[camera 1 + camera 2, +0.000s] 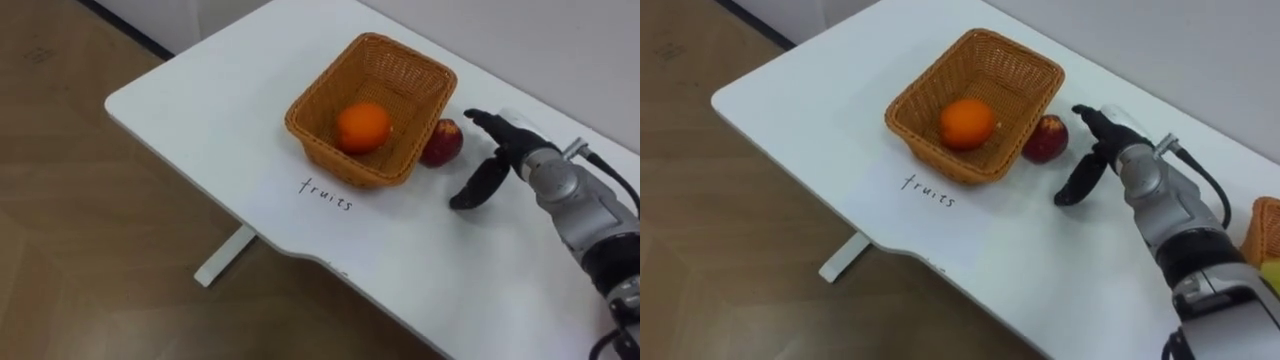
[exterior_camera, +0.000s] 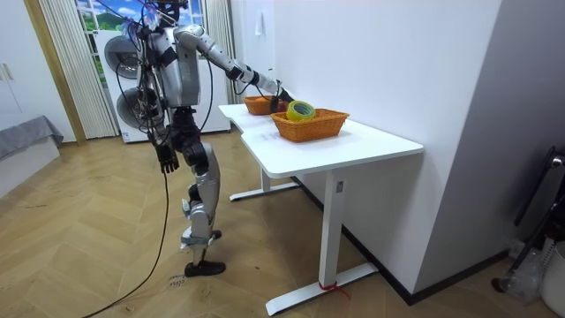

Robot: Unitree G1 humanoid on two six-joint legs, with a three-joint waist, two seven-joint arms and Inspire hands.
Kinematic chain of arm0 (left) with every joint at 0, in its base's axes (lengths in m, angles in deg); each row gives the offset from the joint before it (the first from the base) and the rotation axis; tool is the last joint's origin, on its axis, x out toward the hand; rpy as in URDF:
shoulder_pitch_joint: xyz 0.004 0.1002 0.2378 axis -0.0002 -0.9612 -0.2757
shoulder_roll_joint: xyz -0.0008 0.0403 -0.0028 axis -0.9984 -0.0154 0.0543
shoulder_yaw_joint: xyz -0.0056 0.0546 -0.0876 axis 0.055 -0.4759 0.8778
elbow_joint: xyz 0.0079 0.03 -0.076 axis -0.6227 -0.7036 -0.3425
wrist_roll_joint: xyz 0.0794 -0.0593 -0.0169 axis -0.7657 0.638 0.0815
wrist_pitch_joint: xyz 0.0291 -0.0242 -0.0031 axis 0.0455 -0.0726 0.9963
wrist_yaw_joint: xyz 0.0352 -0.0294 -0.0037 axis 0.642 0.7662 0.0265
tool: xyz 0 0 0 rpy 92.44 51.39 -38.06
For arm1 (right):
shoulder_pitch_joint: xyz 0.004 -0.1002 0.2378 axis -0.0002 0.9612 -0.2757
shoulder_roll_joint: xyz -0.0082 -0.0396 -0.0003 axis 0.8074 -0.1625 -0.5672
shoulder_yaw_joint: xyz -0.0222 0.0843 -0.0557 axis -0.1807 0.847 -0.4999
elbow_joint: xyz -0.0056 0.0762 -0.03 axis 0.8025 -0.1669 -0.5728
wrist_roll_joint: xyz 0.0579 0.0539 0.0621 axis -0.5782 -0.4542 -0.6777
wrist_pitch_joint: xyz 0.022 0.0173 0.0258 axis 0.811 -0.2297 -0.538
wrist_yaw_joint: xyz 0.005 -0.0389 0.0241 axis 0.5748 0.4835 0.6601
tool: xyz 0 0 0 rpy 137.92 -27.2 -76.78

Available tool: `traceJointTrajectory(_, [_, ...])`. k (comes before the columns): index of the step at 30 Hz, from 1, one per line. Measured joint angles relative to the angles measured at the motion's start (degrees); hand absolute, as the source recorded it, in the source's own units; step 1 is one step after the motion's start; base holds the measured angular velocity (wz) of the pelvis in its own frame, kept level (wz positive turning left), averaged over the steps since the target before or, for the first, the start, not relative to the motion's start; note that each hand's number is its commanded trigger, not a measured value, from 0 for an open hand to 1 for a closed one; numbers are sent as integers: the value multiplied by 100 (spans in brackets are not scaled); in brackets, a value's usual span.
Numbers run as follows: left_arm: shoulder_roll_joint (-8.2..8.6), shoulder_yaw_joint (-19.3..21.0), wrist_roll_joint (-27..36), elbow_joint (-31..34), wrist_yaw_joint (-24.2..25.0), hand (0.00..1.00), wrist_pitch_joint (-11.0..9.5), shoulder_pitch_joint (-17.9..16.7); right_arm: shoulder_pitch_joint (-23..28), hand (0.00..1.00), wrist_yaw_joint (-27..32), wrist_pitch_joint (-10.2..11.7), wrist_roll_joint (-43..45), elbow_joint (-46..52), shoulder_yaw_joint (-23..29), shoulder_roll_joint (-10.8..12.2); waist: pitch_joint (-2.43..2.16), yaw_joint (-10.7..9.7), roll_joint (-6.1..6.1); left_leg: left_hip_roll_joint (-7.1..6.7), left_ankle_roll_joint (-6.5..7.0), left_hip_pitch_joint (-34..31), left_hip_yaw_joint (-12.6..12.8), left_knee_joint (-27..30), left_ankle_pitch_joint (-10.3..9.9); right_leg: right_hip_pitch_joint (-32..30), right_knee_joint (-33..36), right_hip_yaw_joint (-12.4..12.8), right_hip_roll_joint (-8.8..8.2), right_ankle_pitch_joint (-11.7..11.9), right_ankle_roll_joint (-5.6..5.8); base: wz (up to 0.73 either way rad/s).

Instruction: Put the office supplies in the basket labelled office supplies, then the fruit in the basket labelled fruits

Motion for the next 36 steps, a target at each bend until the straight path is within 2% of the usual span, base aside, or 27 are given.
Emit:
traceJointTrajectory(7, [2,-239,-2,6,-221,0,-7,40,-96,0,248,50,-21,-186,110,-1,39,3,70,15,-7,-172,8,131,1,-190,0,61,20,17,-22,-1])
traceJointTrajectory(16, [4,-361,0,6,-318,0,-11,44,-158,0,299,55,-243,-190,112,-5,32,0,78,29,-16,-271,37,142,21,-342,127,63,-8,12,-44,-1])
traceJointTrajectory(22, [-7,-465,5,6,-328,0,-83,40,-180,0,309,122,-331,-208,112,-5,35,0,86,44,-20,-287,63,140,24,-340,187,68,-6,6,-56,0])
traceJointTrajectory(32, [-83,-659,26,-6,-249,0,-107,44,-283,0,320,130,-1034,-388,96,-50,60,-1,148,62,-37,-320,66,142,33,-373,172,73,7,-8,-76,0])
traceJointTrajectory(36, [-86,-659,24,9,-80,0,-108,25,-291,0,214,130,-1113,-388,90,-81,37,-1,112,63,-42,-322,59,136,36,-371,178,62,8,-33,-78,2])
